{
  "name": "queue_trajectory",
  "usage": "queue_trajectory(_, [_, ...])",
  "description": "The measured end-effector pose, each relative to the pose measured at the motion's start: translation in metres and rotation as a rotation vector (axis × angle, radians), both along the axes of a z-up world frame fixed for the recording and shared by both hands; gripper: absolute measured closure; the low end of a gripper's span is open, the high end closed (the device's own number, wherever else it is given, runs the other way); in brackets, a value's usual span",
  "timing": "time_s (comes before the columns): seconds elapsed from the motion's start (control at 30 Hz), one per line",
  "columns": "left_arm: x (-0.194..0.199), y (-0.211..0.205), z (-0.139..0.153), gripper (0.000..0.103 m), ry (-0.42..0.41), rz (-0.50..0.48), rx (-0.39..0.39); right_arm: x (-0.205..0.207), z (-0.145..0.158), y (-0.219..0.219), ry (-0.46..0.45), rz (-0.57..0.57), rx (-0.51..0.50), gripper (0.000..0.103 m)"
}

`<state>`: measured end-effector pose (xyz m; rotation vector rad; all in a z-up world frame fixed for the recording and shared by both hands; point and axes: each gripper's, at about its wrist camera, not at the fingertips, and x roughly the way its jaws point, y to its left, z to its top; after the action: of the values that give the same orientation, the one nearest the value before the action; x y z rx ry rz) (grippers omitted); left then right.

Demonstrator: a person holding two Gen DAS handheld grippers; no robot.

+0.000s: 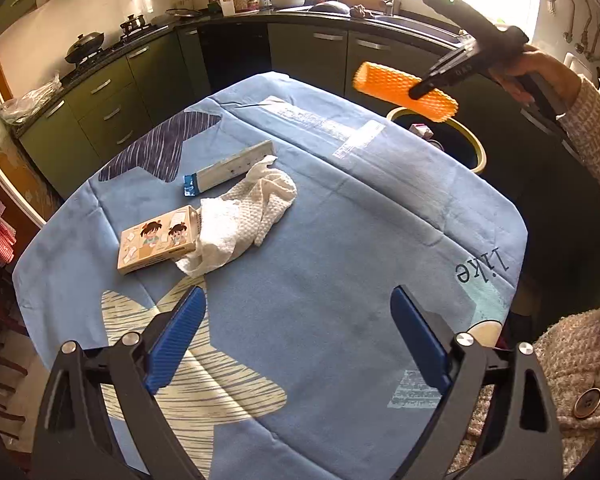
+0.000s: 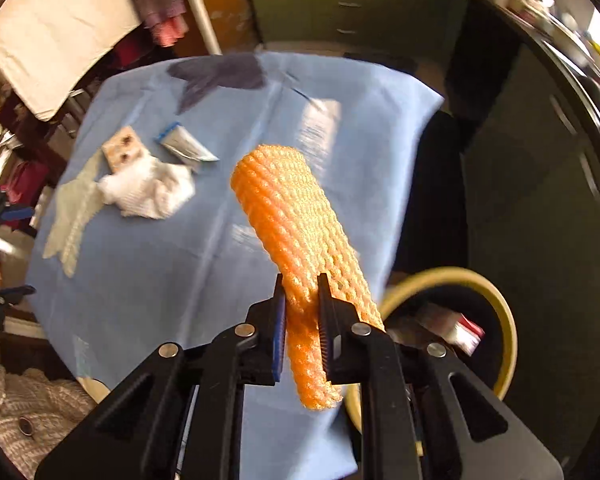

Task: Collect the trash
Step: 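Carry the orange mesh over the bin and open the right gripper, then grasp the white paper towel with the left gripper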

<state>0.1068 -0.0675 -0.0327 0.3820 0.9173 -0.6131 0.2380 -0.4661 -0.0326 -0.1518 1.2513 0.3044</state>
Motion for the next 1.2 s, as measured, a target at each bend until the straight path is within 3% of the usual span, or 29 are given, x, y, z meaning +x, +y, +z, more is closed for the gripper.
queue_trajectory(0.17, [0.000, -0.019, 0.001, 0.014, -0.002, -0.036, -0.002, -0.013, -0.050, -0.078, 0.062, -0.164, -0.098, 0.081])
queue_trajectory(0.23, [-0.002, -0.025, 0.002, 0.014, -0.005, -0.049, 0.002, -0.012, -0.065, -0.096, 0.073, -0.204, -0.112, 0.075])
queue_trajectory(0.33, [-0.004, -0.030, 0.002, 0.013, -0.009, -0.061, 0.013, -0.010, -0.075, -0.113, 0.049, -0.245, -0.166, 0.055])
queue_trajectory(0.37, [-0.004, -0.030, 0.002, 0.013, -0.010, -0.060, 0.017, -0.010, -0.075, -0.117, 0.043, -0.255, -0.153, 0.055])
queue_trajectory(0.6, [0.012, -0.022, -0.004, 0.011, -0.007, -0.029, 0.037, -0.014, -0.050, -0.106, -0.012, -0.231, -0.077, 0.051])
queue_trajectory(0.8, [0.052, -0.028, -0.022, 0.011, -0.026, -0.060, 0.091, -0.024, -0.037, -0.087, -0.030, -0.195, -0.051, 0.048])
queue_trajectory(1.2, [0.128, -0.040, -0.079, 0.013, 0.071, -0.087, 0.129, -0.047, -0.038, -0.079, -0.010, -0.176, -0.018, 0.043])
